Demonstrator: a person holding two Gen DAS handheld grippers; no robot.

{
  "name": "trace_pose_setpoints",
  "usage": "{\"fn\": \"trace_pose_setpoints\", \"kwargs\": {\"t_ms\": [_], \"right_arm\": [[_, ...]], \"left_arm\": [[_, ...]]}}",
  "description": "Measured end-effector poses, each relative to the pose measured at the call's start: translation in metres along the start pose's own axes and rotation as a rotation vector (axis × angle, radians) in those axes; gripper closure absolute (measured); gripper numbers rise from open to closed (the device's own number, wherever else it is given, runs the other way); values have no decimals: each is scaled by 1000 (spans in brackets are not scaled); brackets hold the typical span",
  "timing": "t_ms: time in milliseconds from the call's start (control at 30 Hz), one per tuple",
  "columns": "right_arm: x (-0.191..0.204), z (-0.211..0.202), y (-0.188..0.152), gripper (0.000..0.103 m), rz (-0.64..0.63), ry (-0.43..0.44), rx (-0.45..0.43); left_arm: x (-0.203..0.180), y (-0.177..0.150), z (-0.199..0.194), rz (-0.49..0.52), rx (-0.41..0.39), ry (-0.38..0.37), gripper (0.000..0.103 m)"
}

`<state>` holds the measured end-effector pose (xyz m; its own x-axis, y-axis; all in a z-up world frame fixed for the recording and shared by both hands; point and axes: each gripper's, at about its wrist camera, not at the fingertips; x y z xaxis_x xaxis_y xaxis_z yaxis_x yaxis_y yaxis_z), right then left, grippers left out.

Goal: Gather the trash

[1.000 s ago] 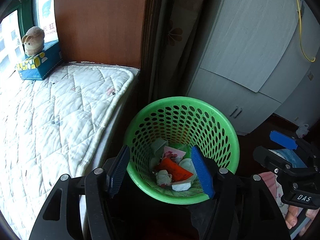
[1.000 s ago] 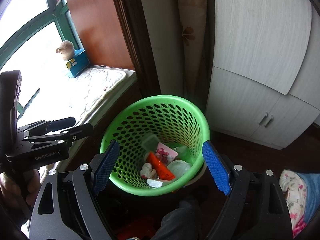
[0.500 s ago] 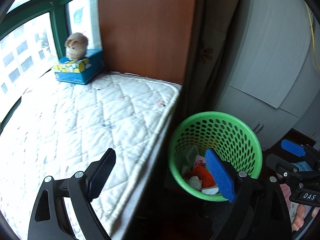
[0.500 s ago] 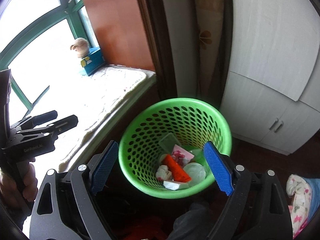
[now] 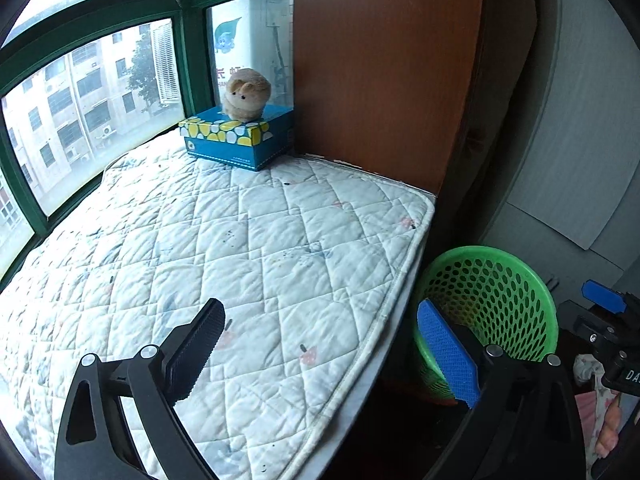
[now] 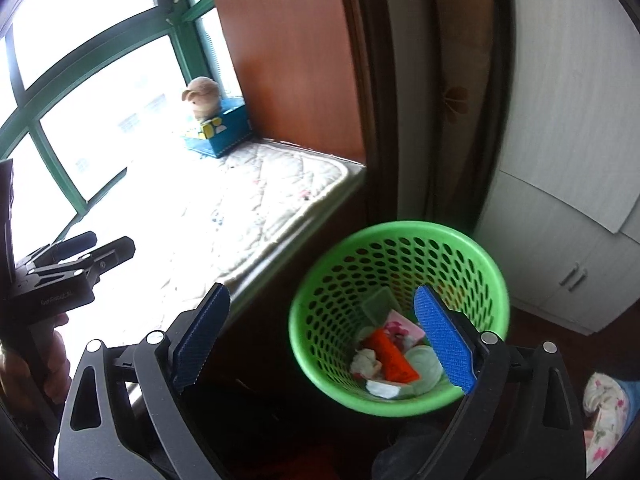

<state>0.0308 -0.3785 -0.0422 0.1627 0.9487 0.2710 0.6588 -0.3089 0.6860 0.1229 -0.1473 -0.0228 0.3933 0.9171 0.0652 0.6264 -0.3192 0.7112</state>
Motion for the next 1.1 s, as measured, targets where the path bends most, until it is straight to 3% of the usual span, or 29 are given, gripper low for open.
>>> {"fn": "trace_pose_setpoints", "kwargs": {"t_ms": [633, 1100], "right_arm": [[57, 13, 3, 7, -52, 29, -47], [69, 6, 0, 5, -63, 33, -75]], "left_arm": [[66, -24, -27, -118, -5, 120, 8], [76, -29, -39, -128, -20, 170, 7]]}}
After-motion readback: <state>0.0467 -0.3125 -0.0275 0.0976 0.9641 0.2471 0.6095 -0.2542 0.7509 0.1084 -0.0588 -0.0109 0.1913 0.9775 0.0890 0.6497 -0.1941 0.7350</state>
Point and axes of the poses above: each gripper's, at about its wrist camera, not at the fingertips, and z roughly the way its jaws point, x to its left, y to its top, and after that the axes turned 5 degrees about z, right-handed
